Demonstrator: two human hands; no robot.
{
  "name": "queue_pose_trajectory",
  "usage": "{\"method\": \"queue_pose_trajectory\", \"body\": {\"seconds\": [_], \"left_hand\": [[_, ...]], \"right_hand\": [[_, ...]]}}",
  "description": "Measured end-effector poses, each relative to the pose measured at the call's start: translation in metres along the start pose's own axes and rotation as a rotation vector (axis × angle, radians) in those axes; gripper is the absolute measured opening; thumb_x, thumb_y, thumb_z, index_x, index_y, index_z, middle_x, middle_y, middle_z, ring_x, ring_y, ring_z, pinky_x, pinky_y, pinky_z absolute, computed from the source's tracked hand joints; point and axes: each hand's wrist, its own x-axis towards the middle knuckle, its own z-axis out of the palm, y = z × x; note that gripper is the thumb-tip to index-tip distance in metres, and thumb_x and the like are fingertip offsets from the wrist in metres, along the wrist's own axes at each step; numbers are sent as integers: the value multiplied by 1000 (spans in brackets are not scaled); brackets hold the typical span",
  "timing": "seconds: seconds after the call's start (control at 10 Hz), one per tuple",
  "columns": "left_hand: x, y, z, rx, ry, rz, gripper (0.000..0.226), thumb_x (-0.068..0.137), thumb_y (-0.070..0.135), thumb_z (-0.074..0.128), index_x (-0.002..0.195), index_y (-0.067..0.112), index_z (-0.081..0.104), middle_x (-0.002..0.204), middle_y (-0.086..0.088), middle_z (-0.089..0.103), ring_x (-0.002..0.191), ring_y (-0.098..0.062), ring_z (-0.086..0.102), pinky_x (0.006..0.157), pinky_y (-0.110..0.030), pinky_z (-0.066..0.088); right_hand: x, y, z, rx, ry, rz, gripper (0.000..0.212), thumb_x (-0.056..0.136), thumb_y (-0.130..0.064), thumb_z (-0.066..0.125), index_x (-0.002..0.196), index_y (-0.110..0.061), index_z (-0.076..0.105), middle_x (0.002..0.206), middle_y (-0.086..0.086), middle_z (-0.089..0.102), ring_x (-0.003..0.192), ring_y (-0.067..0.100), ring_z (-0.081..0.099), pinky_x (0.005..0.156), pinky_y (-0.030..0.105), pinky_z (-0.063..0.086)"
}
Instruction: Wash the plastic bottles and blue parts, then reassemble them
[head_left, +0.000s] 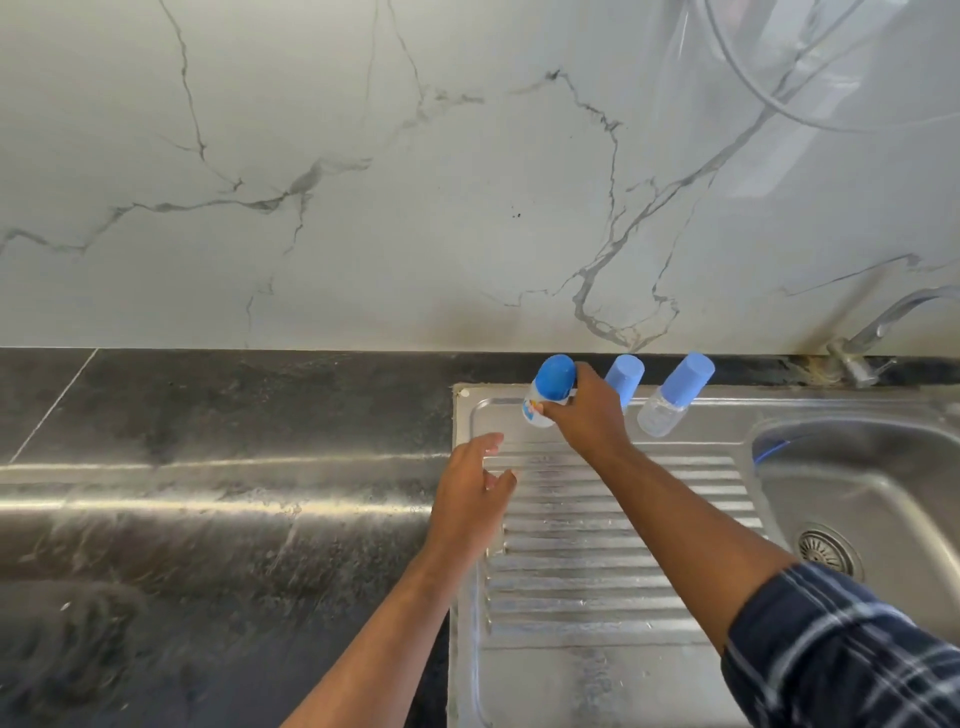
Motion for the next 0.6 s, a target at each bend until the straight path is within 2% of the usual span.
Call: {"method": "queue_pose_trajectory", "body": {"seconds": [0.2, 0.4, 0.5, 0.6], "left_hand": [[-5, -18, -15, 31, 12, -42, 38, 98, 26, 61, 135, 34, 57, 128, 20, 55, 96, 2, 60, 77, -11, 43], [0, -18, -18, 64, 22, -30, 33, 98, 27, 61, 130, 35, 59, 123, 20, 57, 96, 2, 59, 81, -16, 47], [0, -18, -17, 61, 15, -22, 35, 98, 27, 61, 132, 35, 58, 124, 20, 56, 99, 1, 59, 83, -17, 47], [1, -16, -17, 53, 27, -20, 36, 98, 27, 60, 134, 34, 57, 124, 19, 55, 101, 0, 60, 85, -20, 49]], "right_hand": [[21, 10, 15, -142, -20, 27, 52, 85, -24, 80, 127, -14, 52, 109, -1, 62, 100, 16, 58, 92, 33, 50], [19, 15, 22, -192, -52, 60, 55, 87, -26, 78, 132, -14, 49, 118, 3, 64, 98, 12, 54, 92, 31, 47], [17, 16, 19, -189, -66, 68, 57, 86, -28, 79, 132, -13, 50, 119, 4, 65, 104, 17, 60, 91, 30, 47], [9, 13, 14, -193, -61, 106, 61, 87, -23, 79, 138, -11, 49, 129, 7, 64, 118, 24, 61, 100, 36, 49]]}}
